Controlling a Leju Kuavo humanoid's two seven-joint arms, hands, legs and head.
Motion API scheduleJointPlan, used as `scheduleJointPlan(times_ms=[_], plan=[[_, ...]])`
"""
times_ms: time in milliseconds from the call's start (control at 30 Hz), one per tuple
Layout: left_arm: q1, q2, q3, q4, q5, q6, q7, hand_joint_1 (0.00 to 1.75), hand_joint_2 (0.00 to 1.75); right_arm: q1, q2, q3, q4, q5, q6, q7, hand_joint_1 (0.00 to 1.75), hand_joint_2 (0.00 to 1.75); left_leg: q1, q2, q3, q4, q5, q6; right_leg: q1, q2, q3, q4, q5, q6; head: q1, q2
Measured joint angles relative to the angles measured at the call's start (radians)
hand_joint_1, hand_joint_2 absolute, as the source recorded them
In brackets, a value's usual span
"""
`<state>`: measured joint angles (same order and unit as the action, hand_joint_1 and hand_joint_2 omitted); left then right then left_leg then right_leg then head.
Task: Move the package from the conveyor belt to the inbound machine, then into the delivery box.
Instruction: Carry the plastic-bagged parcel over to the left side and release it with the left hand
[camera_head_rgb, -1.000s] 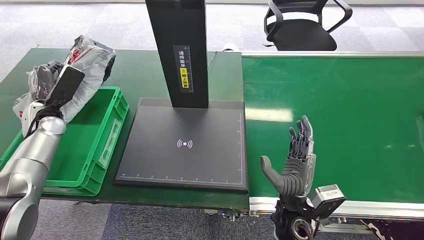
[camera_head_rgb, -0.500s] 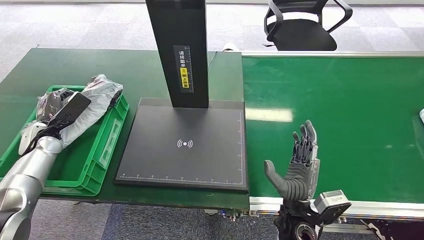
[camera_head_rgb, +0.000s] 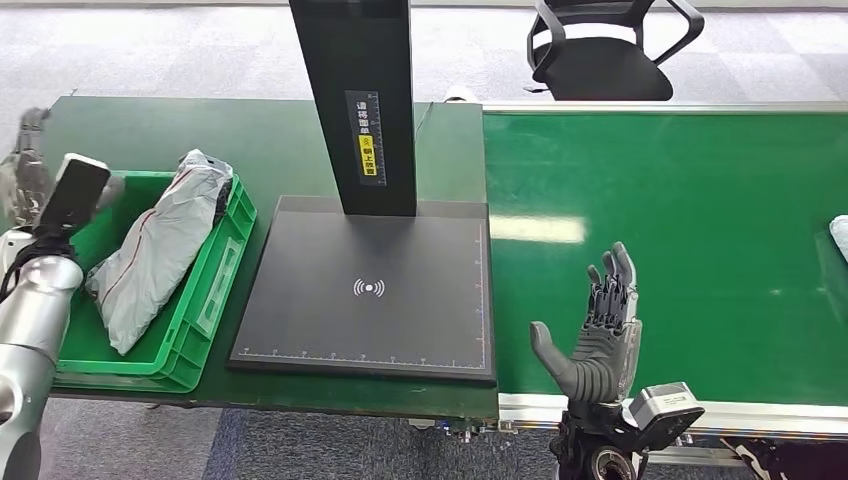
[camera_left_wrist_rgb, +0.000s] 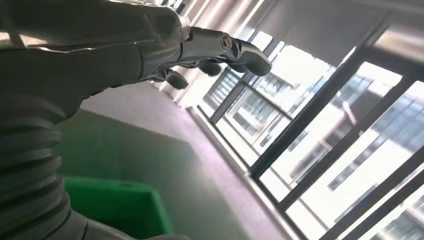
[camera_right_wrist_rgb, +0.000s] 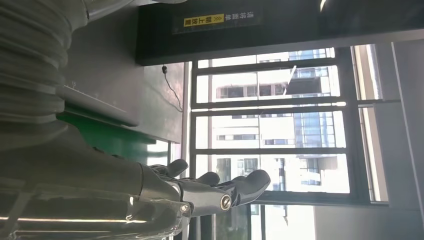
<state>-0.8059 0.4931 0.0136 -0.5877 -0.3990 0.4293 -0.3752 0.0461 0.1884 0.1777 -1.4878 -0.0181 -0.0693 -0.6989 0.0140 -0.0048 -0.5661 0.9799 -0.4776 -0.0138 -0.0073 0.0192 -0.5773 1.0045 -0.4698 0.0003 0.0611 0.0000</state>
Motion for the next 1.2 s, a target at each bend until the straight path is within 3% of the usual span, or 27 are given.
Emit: scheduleJointPlan(times_ms=[133,267,767,833,900,1067,1200], plan=[[0.096,0.008,0.104,-0.144,0.150,0.010,-0.107,0.00,1.75,0.000,0.001,-0.001,0.000,-0.002,-0.016,0.000,0.00,1.75,0.000,0.000,0.000,0.000,0.000,0.000,0.000,0.000,-0.001,0.000,0.000,0.000,0.000,0.000],[0.158,0.012,0.167,-0.230,0.171,0.010,-0.124,0.00,1.75,0.000,0.003,-0.001,0.000,-0.002,-0.018,0.000,0.00,1.75,0.000,-0.001,-0.001,0.000,0.000,0.000,0.000,-0.001,0.000,0.000,-0.001,0.000,0.000,0.000],[0.232,0.007,0.217,-0.345,0.213,0.000,-0.149,0.00,1.75,0.001,0.006,-0.001,0.000,-0.004,-0.026,0.000,0.00,1.75,0.000,0.000,0.000,0.000,-0.001,-0.001,0.000,0.000,-0.001,0.000,0.000,0.000,0.000,0.000],[0.305,-0.039,0.218,-0.433,0.252,-0.028,-0.191,0.00,1.75,0.005,0.007,0.000,0.000,-0.002,-0.033,0.000,0.00,1.75,-0.002,0.001,0.001,0.000,-0.001,-0.001,-0.002,0.001,-0.001,-0.001,-0.001,0.001,0.000,0.000],[0.415,-0.131,0.187,-0.550,0.255,-0.048,-0.241,0.00,1.75,0.012,0.008,0.010,0.004,0.016,-0.044,0.000,0.00,1.75,-0.004,-0.001,0.002,0.000,-0.002,0.000,-0.005,0.000,0.001,-0.001,-0.003,0.003,0.000,0.000],[0.700,-0.379,-0.050,-0.766,0.304,-0.023,-0.298,0.00,1.75,0.005,0.025,0.060,0.076,0.118,-0.125,0.000,0.00,1.75,-0.008,0.004,0.003,0.000,-0.007,0.005,-0.008,0.004,0.003,-0.002,-0.004,0.006,0.000,0.000],[0.817,-0.514,-0.192,-0.813,0.410,-0.157,-0.274,0.00,1.75,-0.025,0.056,0.068,0.194,0.162,-0.125,0.016,0.00,1.75,-0.008,0.001,0.003,0.000,-0.008,0.007,-0.009,0.002,0.004,-0.002,-0.005,0.007,0.000,0.000]])
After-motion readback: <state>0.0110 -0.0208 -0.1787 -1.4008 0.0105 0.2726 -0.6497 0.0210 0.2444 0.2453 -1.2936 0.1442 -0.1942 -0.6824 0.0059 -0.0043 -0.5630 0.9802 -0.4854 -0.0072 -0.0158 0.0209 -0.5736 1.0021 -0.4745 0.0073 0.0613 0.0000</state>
